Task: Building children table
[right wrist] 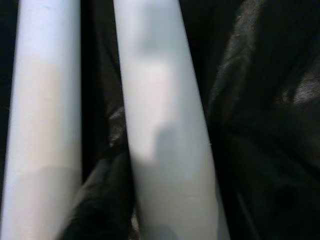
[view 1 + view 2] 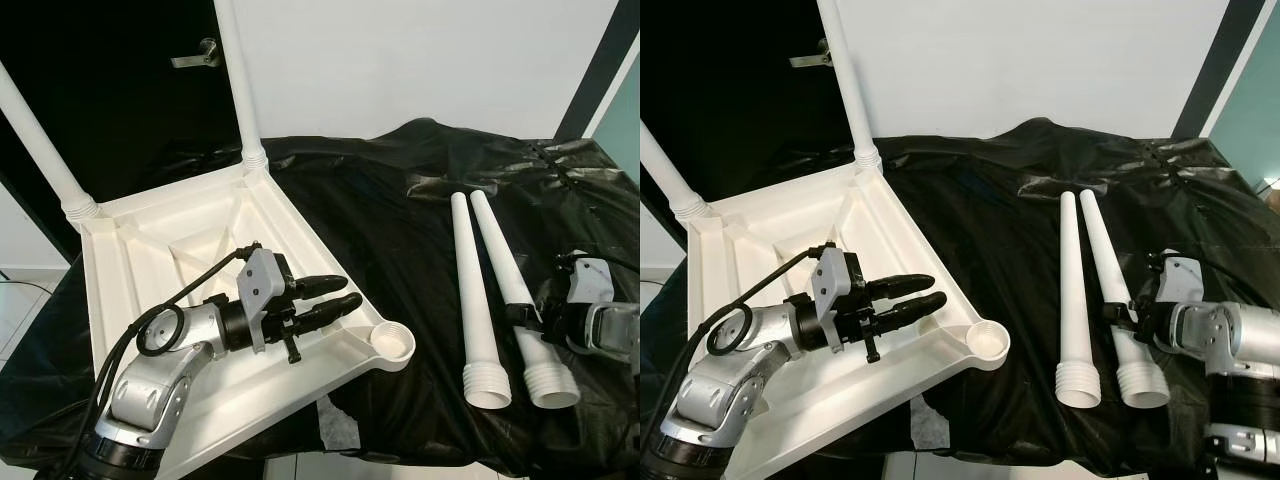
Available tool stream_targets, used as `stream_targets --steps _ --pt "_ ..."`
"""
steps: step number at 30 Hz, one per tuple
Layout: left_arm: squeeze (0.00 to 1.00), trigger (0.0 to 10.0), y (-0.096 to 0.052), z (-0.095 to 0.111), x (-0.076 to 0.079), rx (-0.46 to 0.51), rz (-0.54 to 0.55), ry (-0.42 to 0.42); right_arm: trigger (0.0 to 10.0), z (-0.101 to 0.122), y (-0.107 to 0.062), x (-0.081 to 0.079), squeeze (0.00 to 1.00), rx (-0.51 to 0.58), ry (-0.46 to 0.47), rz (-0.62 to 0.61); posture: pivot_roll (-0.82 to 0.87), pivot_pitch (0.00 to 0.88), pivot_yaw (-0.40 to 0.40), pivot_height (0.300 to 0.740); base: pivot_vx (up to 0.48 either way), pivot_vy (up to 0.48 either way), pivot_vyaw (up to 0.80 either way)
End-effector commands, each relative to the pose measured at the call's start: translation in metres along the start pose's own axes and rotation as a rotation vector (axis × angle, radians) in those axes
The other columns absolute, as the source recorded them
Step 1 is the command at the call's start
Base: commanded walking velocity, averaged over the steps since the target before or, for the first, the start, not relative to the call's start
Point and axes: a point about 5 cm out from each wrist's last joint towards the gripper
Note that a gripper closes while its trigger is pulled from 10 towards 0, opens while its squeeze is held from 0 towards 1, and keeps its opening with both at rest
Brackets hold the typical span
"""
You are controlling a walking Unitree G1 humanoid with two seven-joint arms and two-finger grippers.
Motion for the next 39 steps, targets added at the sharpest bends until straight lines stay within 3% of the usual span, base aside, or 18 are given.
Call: stream_targets --steps 1,4,6,9,10,11,15,18,22,26,28,39 --pt "0.0 10.0 -0.001 0.0 -0.003 -0.001 0.021 0.007 0.0 0.002 0.001 -0.004 0.0 0.011 -0.027 0.013 -0.04 0.0 -0.019 0.74 0.0 0.0 0.0" --pt "0.0 10.0 -0.002 0.0 -0.003 0.002 0.03 0.004 0.0 0.01 -0.003 -0.009 0.0 0.07 -0.048 0.027 -0.04 0.0 -0.021 0.74 0.0 0.0 0.0" --pt "0.0 10.0 -0.002 0.0 -0.003 0.005 0.039 -0.003 0.0 0.023 -0.009 -0.017 0.0 0.168 -0.068 0.05 -0.04 0.0 -0.023 0.74 0.0 0.0 0.0" --pt "0.0 10.0 -0.002 0.0 -0.004 0.008 0.043 -0.01 0.0 0.028 -0.012 -0.022 0.0 0.206 -0.055 0.076 -0.04 0.0 -0.023 0.74 0.0 0.0 0.0" --pt "0.0 10.0 -0.003 0.001 -0.004 0.011 0.045 -0.011 2.9 0.033 -0.015 -0.026 0.0 0.252 -0.039 0.091 -0.03 0.0 -0.02 0.74 0.0 0.0 0.0" --pt "0.0 10.0 -0.003 0.002 -0.006 0.015 0.052 -0.011 10.0 0.039 -0.02 -0.031 0.0 0.299 -0.02 0.116 -0.03 0.0 -0.015 0.74 0.0 0.0 0.0" --pt "0.0 10.0 -0.004 0.003 -0.009 0.017 0.068 -0.008 10.0 0.046 -0.028 -0.041 0.0 0.376 -0.018 0.165 -0.03 0.0 -0.01 0.74 0.0 0.0 0.0" --pt "0.0 10.0 -0.003 0.007 -0.026 0.019 0.128 -0.031 10.0 0.054 -0.033 -0.053 0.0 0.466 -0.03 0.241 -0.03 0.0 -0.001 0.74 0.0 0.0 0.0" --pt "0.0 10.0 -0.003 0.006 -0.035 0.013 0.156 -0.045 10.0 0.059 -0.034 -0.06 0.0 0.535 -0.048 0.266 -0.04 0.0 0.007 0.74 0.0 0.0 0.0" --pt "0.0 10.0 0.005 -0.008 -0.054 -0.031 0.259 -0.145 10.0 0.068 -0.023 -0.088 0.0 0.716 -0.097 0.258 -0.04 0.0 0.02 0.74 0.0 0.0 0.0" --pt "0.0 10.0 0.008 -0.01 -0.058 -0.029 0.286 -0.163 10.0 0.068 -0.019 -0.096 0.0 0.744 -0.105 0.256 -0.04 0.0 0.018 0.74 0.0 0.0 0.0" --pt "0.0 10.0 0.019 -0.013 -0.071 0.033 0.359 -0.172 10.0 0.068 -0.012 -0.119 0.0 0.885 -0.195 0.301 -0.05 0.0 0.033 0.74 0.0 0.0 0.0"
Point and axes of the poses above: a point about 5 cm out from each wrist's last joint towards the gripper, its own y axis pointing out of the wrist towards the gripper, its own z axis along the axis of the wrist's last joint, x = y × z, and after that the axes turned 3 degrees about y, right-handed
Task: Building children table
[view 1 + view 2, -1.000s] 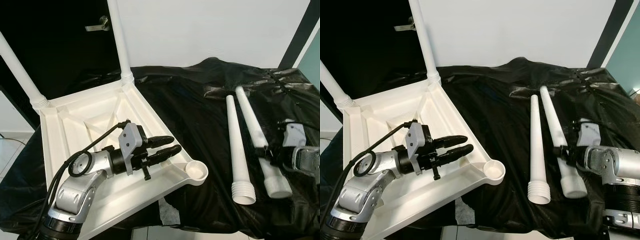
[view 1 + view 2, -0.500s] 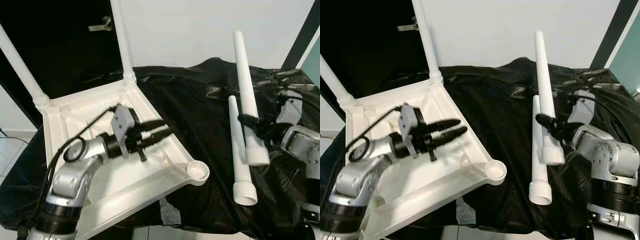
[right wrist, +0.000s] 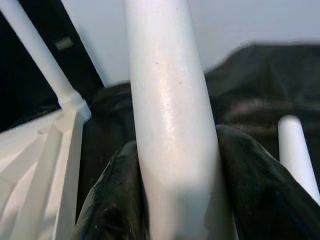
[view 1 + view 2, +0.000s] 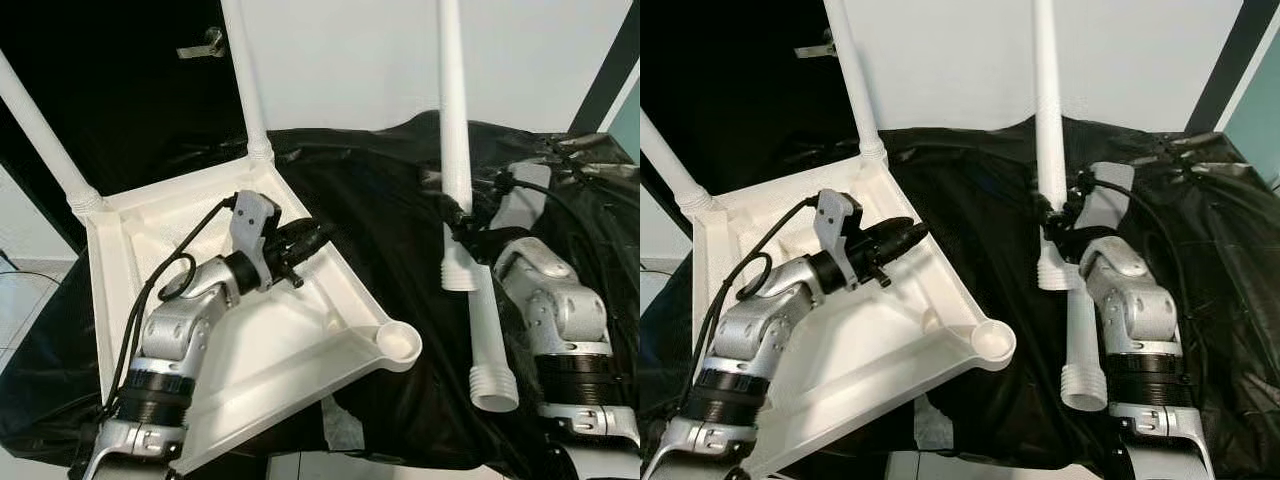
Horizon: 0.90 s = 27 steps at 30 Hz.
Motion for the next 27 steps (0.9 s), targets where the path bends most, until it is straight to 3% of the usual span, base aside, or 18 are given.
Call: stream_targets --steps 1,4,11,24,25,27 --pt "0.0 10.0 0.002 0.001 -0.004 0.014 0.026 0.005 10.0 0.008 0.004 -0.006 0.0 0.084 -0.039 0.04 -0.05 0.0 0.037 0.74 0.0 0.0 0.0" --pt "0.0 10.0 0.008 0.002 -0.001 0.054 0.054 -0.026 10.0 0.008 0.006 -0.02 0.0 0.175 -0.089 0.115 -0.05 0.0 0.042 0.74 0.0 0.0 0.0" --pt "0.0 10.0 0.01 0.001 0.005 0.097 0.048 -0.049 10.0 0.001 0.003 -0.044 0.0 0.257 -0.09 0.225 -0.03 0.0 0.036 0.74 0.0 0.0 0.0" --pt "0.0 10.0 0.01 0.007 0.006 0.185 0.009 -0.129 10.0 -0.018 0.003 -0.063 0.0 0.307 -0.083 0.323 0.0 0.0 0.031 0.74 0.0 0.0 0.0" --pt "1.0 10.0 0.008 0.009 0.008 0.197 -0.019 -0.147 10.0 -0.02 0.003 -0.066 0.0 0.31 -0.084 0.343 0.0 0.0 0.031 0.74 0.0 0.0 0.0" --pt "1.0 10.0 0.006 0.011 0.01 0.212 -0.057 -0.171 10.0 -0.023 0.001 -0.07 0.0 0.307 -0.083 0.378 0.01 0.0 0.027 0.74 0.0 0.0 0.0"
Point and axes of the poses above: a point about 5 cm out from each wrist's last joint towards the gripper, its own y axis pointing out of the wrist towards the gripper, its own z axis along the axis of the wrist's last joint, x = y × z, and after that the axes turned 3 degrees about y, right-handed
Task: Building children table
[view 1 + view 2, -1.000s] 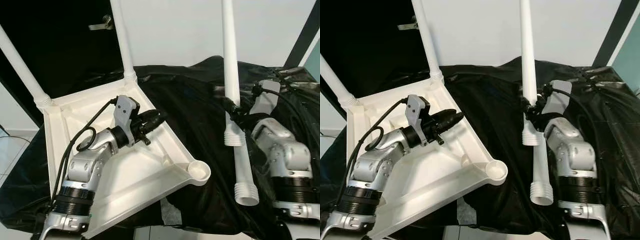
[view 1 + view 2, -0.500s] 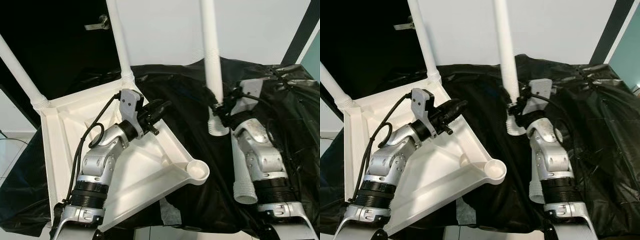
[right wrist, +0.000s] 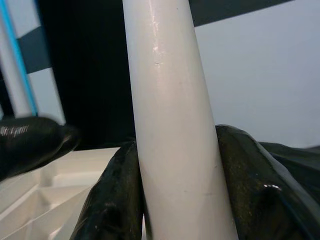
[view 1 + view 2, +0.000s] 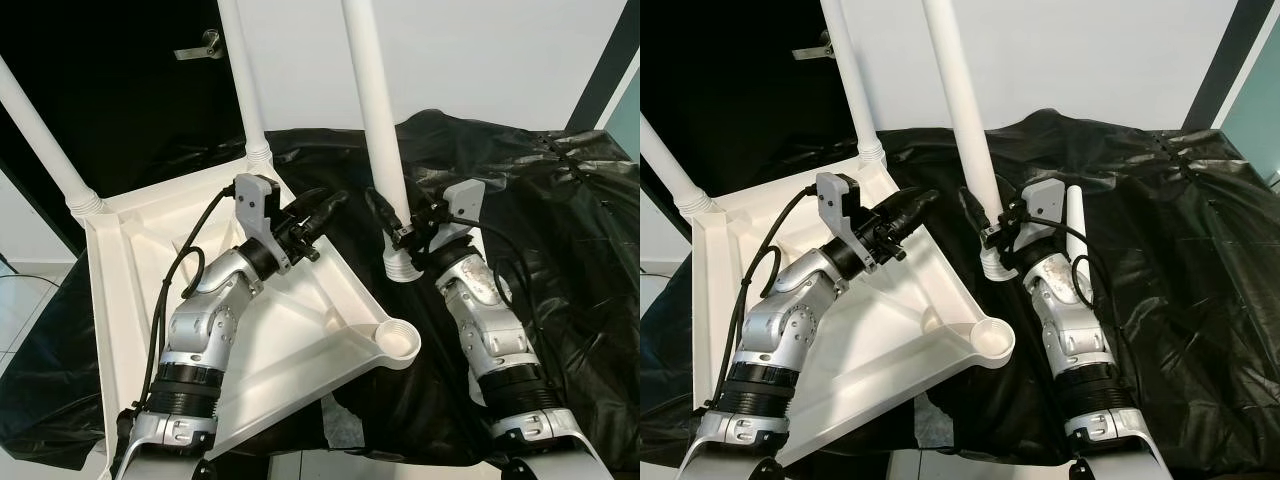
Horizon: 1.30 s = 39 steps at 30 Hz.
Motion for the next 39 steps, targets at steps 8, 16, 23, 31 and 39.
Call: stream_targets --steps 8,16,23,31,39 --pt "0.76 10.0 -0.001 0.009 0.001 0.001 -0.158 -0.04 10.0 -0.011 -0.002 -0.017 0.0 -0.015 -0.013 0.154 0.01 0.0 0.028 0.74 0.0 0.0 0.0" --pt "0.0 10.0 0.011 0.022 0.001 0.029 -0.21 -0.092 10.0 -0.019 -0.007 -0.025 0.0 -0.047 -0.026 0.248 0.0 0.0 0.037 0.74 0.0 0.0 0.0" --pt "0.0 10.0 0.017 0.032 -0.002 0.013 -0.253 -0.105 10.0 -0.022 -0.006 -0.024 0.0 -0.071 -0.061 0.277 -0.01 0.0 0.044 0.74 0.0 0.0 0.0" --pt "0.0 0.0 0.02 0.029 0.007 -0.031 -0.292 -0.091 10.0 -0.019 -0.004 -0.022 0.0 -0.067 -0.1 0.306 -0.02 0.0 0.053 0.74 0.0 0.0 0.0" --pt "0.0 0.0 0.026 0.031 0.019 -0.034 -0.331 -0.098 10.0 -0.015 -0.001 -0.021 0.0 -0.055 -0.136 0.338 -0.01 0.0 0.048 0.74 0.0 0.0 0.0"
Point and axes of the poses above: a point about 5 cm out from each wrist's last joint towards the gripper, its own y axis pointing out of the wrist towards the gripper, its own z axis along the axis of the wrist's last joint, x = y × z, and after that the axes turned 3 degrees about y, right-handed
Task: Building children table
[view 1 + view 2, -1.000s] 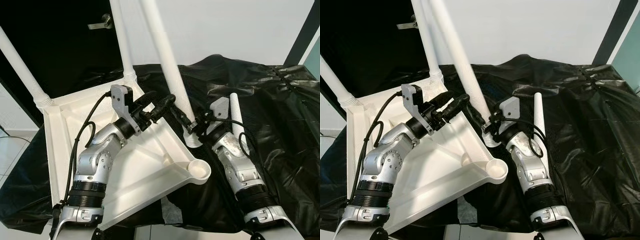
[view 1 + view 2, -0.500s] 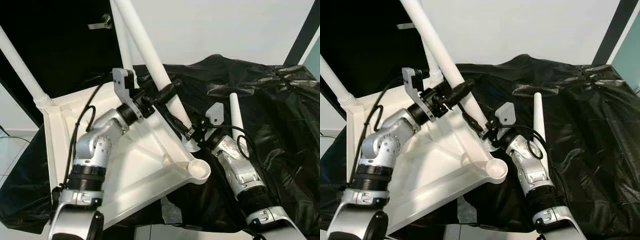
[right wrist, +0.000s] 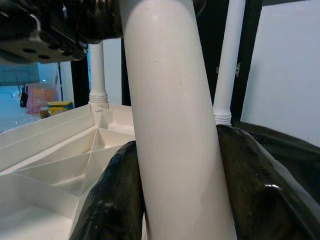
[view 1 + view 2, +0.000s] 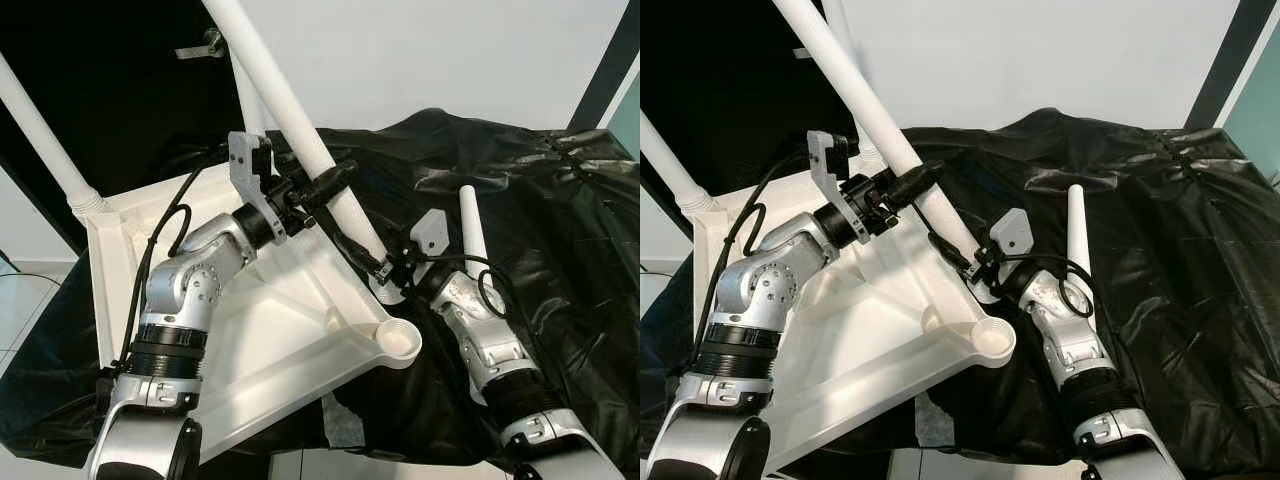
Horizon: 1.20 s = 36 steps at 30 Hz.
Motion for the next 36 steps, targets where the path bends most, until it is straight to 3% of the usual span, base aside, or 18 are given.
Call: stream_targets --steps 1,2,3,4,7,8,16,17,27,36 --pt "0.0 0.0 0.007 -0.002 0.018 -0.012 -0.203 0.001 10.0 0.004 0.008 -0.003 0.0 0.007 -0.023 0.046 -0.01 0.0 0.046 0.74 0.0 0.0 0.0" --pt "0.0 0.0 0.008 -0.001 0.019 -0.01 -0.194 0.012 10.0 0.004 0.009 -0.003 0.0 0.007 -0.027 0.049 -0.01 0.0 0.042 0.74 0.0 0.0 0.0" --pt "0.0 3.7 0.01 0.001 0.02 -0.002 -0.184 0.026 10.0 0.005 0.01 -0.002 0.0 0.004 -0.026 0.043 -0.01 0.0 0.042 0.74 0.0 0.0 0.0" --pt "0.0 10.0 0.012 0.004 0.022 0.009 -0.173 0.047 10.0 0.006 0.011 -0.001 0.0 0.0 -0.019 0.037 -0.01 0.0 0.039 0.74 0.0 0.0 0.0" --pt "0.0 10.0 0.014 0.006 0.023 0.017 -0.166 0.061 10.0 0.006 0.011 0.0 0.0 -0.002 -0.013 0.032 -0.01 0.0 0.037 0.74 0.0 0.0 0.0" --pt "0.0 10.0 0.015 0.012 0.028 0.046 -0.16 0.117 10.0 0.008 0.013 0.003 1.0 -0.013 -0.027 0.021 -0.01 0.0 0.032 0.74 0.0 0.0 0.0" --pt "0.0 10.0 0.019 0.017 0.031 0.099 -0.094 0.232 10.0 0.003 0.024 0.011 0.98 -0.113 -0.092 -0.069 -0.02 0.0 0.036 0.74 0.0 0.0 0.0" --pt "0.0 10.0 0.021 0.017 0.031 0.094 -0.072 0.264 10.0 0.001 0.027 0.012 0.0 -0.136 -0.099 -0.079 -0.01 0.0 0.04 0.74 0.0 0.0 0.0" --pt "0.0 10.0 0.033 0.02 0.038 0.113 -0.027 0.404 10.0 -0.003 0.044 0.011 0.0 -0.252 -0.1 -0.107 -0.01 0.0 0.042 0.74 0.0 0.0 0.0" --pt "0.0 10.0 0.035 0.02 0.041 0.12 -0.027 0.433 10.0 -0.007 0.051 0.013 0.0 -0.3 -0.086 -0.14 0.0 0.0 0.035 0.74 0.0 0.0 0.0"
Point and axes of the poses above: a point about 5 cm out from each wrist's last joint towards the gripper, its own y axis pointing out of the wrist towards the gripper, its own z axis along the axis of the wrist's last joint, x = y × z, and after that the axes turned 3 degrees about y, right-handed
